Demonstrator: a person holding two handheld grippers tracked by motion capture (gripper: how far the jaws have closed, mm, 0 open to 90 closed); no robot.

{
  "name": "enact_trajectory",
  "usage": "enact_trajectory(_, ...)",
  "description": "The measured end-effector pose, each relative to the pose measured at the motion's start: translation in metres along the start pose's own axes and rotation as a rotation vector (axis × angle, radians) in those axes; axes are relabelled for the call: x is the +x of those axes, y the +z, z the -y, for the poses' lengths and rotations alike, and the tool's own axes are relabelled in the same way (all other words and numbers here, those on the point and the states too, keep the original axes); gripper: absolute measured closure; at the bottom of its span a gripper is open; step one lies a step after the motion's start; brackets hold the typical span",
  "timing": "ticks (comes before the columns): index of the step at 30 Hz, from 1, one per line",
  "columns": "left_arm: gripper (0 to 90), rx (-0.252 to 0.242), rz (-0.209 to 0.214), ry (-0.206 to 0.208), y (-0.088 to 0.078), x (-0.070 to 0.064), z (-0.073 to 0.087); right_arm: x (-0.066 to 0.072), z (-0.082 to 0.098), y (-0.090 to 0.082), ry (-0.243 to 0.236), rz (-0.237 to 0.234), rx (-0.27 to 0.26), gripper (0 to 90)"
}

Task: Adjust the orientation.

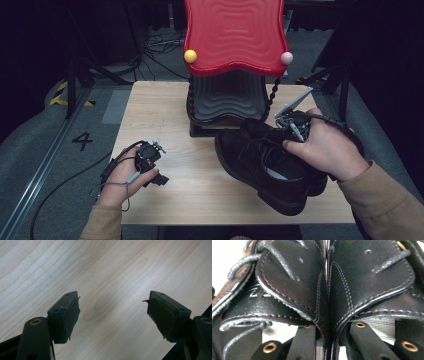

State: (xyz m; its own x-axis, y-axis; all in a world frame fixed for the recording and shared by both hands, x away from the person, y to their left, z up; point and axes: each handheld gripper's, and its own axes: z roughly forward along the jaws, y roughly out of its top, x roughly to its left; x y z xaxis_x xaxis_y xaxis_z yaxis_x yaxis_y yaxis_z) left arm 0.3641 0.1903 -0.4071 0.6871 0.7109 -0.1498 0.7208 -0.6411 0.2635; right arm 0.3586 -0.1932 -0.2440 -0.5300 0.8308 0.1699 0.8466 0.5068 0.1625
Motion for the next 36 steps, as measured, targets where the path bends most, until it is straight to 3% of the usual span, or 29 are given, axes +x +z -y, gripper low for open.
enact_trajectory(8, 26.5, -0.040, -0.001, -0.027, -0.007, 0.008, 0.001, 0.003, -0.005, -0.033, 0.015, 0.016, -0.006, 80.8)
enact_trajectory(11, 26.4, -0.045, 0.006, -0.031, -0.008, 0.008, 0.004, 0.008, -0.009, -0.057, 0.014, 0.019, -0.027, 80.8)
enact_trajectory(13, 26.4, -0.044, 0.009, -0.033, -0.008, 0.008, 0.005, 0.009, -0.010, -0.061, 0.014, 0.017, -0.030, 80.8)
enact_trajectory(14, 26.4, -0.044, 0.011, -0.031, -0.008, 0.008, 0.006, 0.010, -0.013, -0.074, 0.009, 0.006, -0.043, 80.9)
enact_trajectory(16, 26.4, -0.047, 0.011, -0.037, -0.008, 0.007, 0.008, 0.012, -0.015, -0.084, 0.006, -0.006, -0.052, 80.9)
enact_trajectory(17, 26.4, -0.047, 0.011, -0.037, -0.008, 0.007, 0.008, 0.012, -0.015, -0.084, 0.006, -0.006, -0.052, 80.9)
enact_trajectory(23, 26.3, -0.041, 0.011, -0.055, -0.008, 0.007, 0.016, 0.024, -0.024, -0.122, -0.014, 0.007, -0.082, 80.9)
enact_trajectory(29, 26.0, -0.041, 0.014, -0.075, -0.008, 0.009, 0.025, 0.033, -0.039, -0.155, -0.020, 0.010, -0.126, 80.9)
enact_trajectory(36, 25.3, -0.039, 0.014, -0.068, -0.005, 0.013, 0.027, 0.037, -0.065, -0.186, 0.000, 0.017, -0.182, 81.0)
